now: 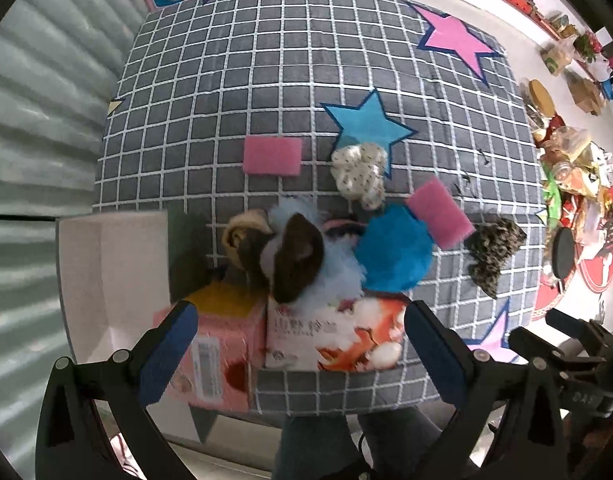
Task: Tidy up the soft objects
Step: 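Move the left tool toward the pink foam sponge while the right tool approaches the leopard scrunchie, then grasp the pink foam sponge with the left tool while the right tool grasps the leopard scrunchie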
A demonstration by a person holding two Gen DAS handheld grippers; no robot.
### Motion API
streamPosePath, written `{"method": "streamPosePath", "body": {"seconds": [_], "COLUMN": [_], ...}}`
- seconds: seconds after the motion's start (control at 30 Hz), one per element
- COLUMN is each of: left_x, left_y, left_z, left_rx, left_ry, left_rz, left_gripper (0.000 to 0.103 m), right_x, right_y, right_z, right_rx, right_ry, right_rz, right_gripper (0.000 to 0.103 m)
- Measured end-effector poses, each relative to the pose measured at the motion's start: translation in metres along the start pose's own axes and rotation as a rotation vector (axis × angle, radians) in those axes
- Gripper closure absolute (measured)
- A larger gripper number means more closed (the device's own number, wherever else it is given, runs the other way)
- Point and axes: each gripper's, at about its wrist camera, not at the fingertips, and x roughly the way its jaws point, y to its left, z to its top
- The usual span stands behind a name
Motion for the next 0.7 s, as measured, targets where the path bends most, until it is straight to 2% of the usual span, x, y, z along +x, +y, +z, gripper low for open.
{"method": "streamPosePath", "body": {"seconds": [0.03,0.07,0.7], "left_x": [0.004,0.007,0.066], "left_y": [0.002,0.002,0.029], "left_z": [0.003,0.006,0.078], "left_rx": [0.0,0.016,-0.041], "left_ry": [0.007,-0.038,0.03], "left_rz": [-0.001,-0.028,-0.025], "left_gripper": [0.0,0.0,0.0], "right_x": [0.002,0.004,0.044], "right_y": [0.0,0.001,-0.018], "right_z": [0.003,0.006,0.034], "right_rx": [0.003,0.006,0.086], "right_ry": [0.002,0.004,0.057], "right_rz": [-0.008,-0.016,-0.078], "right_gripper": [0.0,0.0,0.0]}}
